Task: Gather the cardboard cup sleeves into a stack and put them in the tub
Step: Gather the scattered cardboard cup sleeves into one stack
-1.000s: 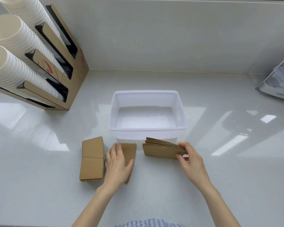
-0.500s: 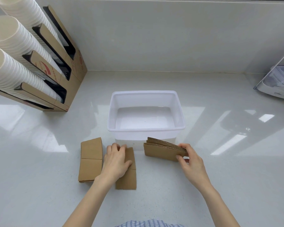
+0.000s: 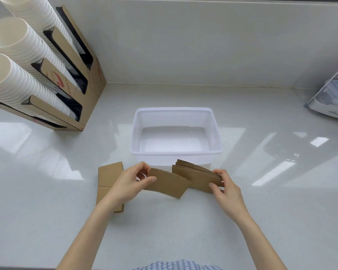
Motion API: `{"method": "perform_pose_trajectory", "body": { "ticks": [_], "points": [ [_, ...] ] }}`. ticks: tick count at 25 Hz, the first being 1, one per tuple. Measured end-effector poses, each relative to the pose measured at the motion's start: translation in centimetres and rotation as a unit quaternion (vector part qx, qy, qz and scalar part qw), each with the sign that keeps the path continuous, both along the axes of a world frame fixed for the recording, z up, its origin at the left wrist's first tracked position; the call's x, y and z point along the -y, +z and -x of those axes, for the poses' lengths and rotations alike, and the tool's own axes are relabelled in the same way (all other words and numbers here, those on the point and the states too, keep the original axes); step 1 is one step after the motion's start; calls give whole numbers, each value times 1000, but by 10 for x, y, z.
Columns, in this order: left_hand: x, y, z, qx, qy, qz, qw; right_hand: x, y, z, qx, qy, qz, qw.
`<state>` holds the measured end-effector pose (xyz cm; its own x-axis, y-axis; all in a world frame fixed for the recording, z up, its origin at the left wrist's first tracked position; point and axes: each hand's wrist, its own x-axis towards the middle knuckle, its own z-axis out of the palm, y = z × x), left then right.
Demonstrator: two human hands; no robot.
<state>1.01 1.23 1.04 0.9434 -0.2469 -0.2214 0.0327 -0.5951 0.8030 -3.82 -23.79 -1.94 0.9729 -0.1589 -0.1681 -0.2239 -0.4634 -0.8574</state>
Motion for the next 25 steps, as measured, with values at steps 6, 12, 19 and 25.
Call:
{"method": "perform_pose_trajectory", "body": {
  "ticks": [6, 12, 19, 25],
  "points": [
    [19, -12, 10, 13, 41, 40, 998, -5, 1, 0, -4, 23, -15, 1000],
    [38, -32, 10, 23, 75, 75, 994, -8, 2, 1, -13, 75, -10, 997],
    [48, -41, 11, 10, 96, 102, 990, -8, 0, 6, -21, 76, -25, 997],
    [55, -45, 18, 55, 114, 62, 990, -25, -8, 7, -21, 76, -32, 996]
  ]
}}
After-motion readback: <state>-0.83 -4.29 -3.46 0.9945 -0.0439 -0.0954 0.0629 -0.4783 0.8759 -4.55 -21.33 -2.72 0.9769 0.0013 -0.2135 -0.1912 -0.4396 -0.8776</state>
